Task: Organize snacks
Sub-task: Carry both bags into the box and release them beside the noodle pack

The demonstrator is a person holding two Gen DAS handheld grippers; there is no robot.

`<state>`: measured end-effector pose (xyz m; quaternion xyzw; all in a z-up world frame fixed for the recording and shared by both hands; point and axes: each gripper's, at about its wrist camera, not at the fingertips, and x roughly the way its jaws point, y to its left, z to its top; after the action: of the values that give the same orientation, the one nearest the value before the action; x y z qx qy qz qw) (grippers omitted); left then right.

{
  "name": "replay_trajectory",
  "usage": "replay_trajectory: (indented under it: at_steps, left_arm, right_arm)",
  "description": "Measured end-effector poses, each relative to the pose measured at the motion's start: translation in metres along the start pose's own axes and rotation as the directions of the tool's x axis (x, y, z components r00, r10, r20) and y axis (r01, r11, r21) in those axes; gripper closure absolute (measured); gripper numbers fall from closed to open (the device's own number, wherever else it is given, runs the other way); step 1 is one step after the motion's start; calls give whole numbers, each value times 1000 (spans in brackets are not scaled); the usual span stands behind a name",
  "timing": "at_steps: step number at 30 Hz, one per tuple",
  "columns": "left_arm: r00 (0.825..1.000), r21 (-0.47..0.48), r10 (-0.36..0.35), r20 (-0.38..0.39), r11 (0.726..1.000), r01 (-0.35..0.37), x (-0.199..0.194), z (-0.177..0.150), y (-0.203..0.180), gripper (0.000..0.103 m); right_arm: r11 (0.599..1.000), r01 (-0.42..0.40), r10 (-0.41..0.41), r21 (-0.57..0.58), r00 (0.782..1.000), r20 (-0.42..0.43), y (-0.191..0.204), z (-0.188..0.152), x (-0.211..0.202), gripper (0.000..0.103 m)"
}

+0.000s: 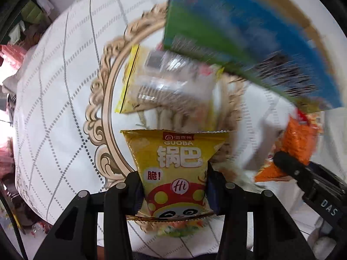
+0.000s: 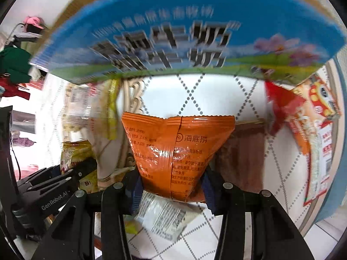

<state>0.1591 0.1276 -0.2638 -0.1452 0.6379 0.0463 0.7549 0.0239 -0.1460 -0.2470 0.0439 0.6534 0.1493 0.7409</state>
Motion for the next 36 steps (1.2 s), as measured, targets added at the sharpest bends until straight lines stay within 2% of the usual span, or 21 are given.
replay_trajectory:
  at_steps: [3,6,9,12,14,17,20,24,28,29,30,31,32,33,36]
  left_arm:
    - [997,27,-61,51,998,60,-38,2,-17,60]
    - [986,63,-132,99,990,127,-75,20,-37,60]
    - [976,98,-187,115,980,176,-101,63,-56,60]
    - [975,151,-178,132,976,158,-114,104,-72,60]
    - [980,185,-147,132,975,121,-107,138,-83,60]
    - [991,206,-95,99,976,73,-74,187,-92,59]
    - [997,205,-36,64,978,22,-48,226,-99,59]
    - [1000,197,-5,16,980,1,-20,256,-93,59]
    - [1000,174,10,-30,985,-5,-3,276,-93,57]
    - [999,168,18,-41,986,-11,0,281,-94,53]
    - [998,157,16,-54,988,-8,5,286,-92,39]
    - [998,152,10,-59,988,-1,7,289,-91,20]
    - [998,145,11,-54,989,-3,9,291,-90,14]
    - [999,139,14,-48,990,-7,9,293,-91,8]
    - [999,133,21,-41,991,-16,11,293,-90,8]
  right_arm:
    - [998,-68,68,-2,997,23,-2,-5,-32,54]
    - [993,-120,120,-12,991,62,-1,6,-70,54]
    - [987,-158,158,-10,981,113,-3,32,-109,54]
    - [988,-155,155,-12,974,167,-19,69,-138,54]
    - [993,-120,120,-13,973,197,-24,98,-143,54]
    - [999,-50,52,-16,978,202,-39,148,-143,54]
    - [1000,-10,13,-17,990,142,-49,196,-121,54]
    - [999,48,-47,-18,997,64,-63,241,-90,54]
    - [996,89,-88,-27,996,20,-69,268,-63,53]
    - [995,99,-99,-28,995,10,-69,274,-57,45]
    - [993,116,-116,-22,993,3,-71,278,-53,20]
    - [992,126,-126,-13,992,1,-73,280,-50,8]
    - [993,119,-119,-2,993,2,-75,281,-48,2]
    - [995,104,-104,14,995,5,-77,281,-46,2]
    - [996,87,-87,33,996,-2,-78,281,-37,2]
